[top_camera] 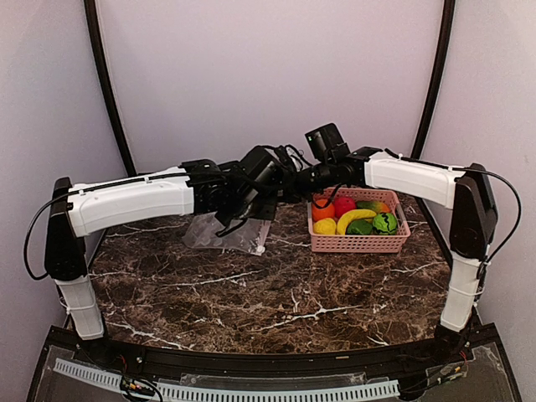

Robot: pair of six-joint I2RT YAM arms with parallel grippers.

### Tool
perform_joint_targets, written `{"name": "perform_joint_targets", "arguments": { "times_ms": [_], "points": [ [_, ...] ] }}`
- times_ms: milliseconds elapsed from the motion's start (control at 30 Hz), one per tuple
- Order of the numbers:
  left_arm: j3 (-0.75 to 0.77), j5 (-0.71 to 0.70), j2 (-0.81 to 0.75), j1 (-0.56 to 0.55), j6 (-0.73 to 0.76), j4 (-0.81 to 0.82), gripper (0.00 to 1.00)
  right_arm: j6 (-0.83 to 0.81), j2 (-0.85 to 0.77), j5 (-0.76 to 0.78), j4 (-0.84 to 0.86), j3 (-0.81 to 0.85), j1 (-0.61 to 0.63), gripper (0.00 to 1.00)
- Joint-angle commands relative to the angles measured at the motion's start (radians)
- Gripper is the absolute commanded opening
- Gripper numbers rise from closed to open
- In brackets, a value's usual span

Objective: Place the food in the zip-top bag and seal the zipper
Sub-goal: Open the zipper food storage bag at the center of the board.

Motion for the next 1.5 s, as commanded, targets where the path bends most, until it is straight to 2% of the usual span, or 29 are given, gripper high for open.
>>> {"name": "perform_joint_targets", "arguments": {
  "times_ms": [0,300,467,567,733,900,1200,1233,1300,1333,1367,1400,1467],
  "points": [
    [0.05,-0.005,0.046,0.005,0.017,-0.08,0.44,0.013,-0.046,0.003,0.015,-0.012,0.008,0.0],
    [0.053,-0.078,0.056,0.005,0.037,-0.13,0.3,0.02,-0.053,0.004,0.017,-0.017,0.008,0.0],
    [0.054,-0.147,0.034,0.012,0.054,-0.154,0.08,0.011,-0.048,0.025,0.013,-0.034,0.008,0.0],
    [0.036,-0.209,-0.001,0.015,0.076,-0.139,0.02,-0.01,-0.035,0.066,0.006,-0.063,0.008,0.0],
    [-0.028,-0.243,-0.078,0.039,0.09,-0.08,0.01,0.001,0.005,0.129,-0.038,-0.065,0.008,0.0],
    [-0.094,-0.266,-0.121,0.046,0.083,-0.04,0.01,0.012,0.032,0.283,-0.094,-0.057,0.007,0.0],
    [-0.156,-0.249,-0.131,0.061,0.072,-0.006,0.01,-0.038,0.034,0.304,-0.065,-0.054,-0.005,0.0],
    [-0.155,-0.238,-0.126,0.063,0.074,-0.005,0.01,-0.051,0.035,0.294,-0.053,-0.048,-0.003,0.0],
    [-0.151,-0.194,-0.116,0.072,0.079,-0.005,0.13,-0.085,0.041,0.276,-0.039,-0.033,0.005,0.0],
    [-0.148,-0.164,-0.113,0.079,0.084,-0.004,0.27,-0.102,0.042,0.272,-0.037,-0.023,0.011,0.0],
    [-0.146,-0.147,-0.106,0.084,0.088,0.001,0.33,-0.117,0.042,0.266,-0.035,-0.016,0.017,0.0],
    [-0.144,-0.119,-0.101,0.093,0.096,0.005,0.45,-0.13,0.038,0.267,-0.034,-0.013,0.026,0.0],
    [-0.143,-0.078,-0.09,0.111,0.112,0.028,0.52,-0.157,0.021,0.284,-0.026,-0.017,0.051,0.0]
  ]
}}
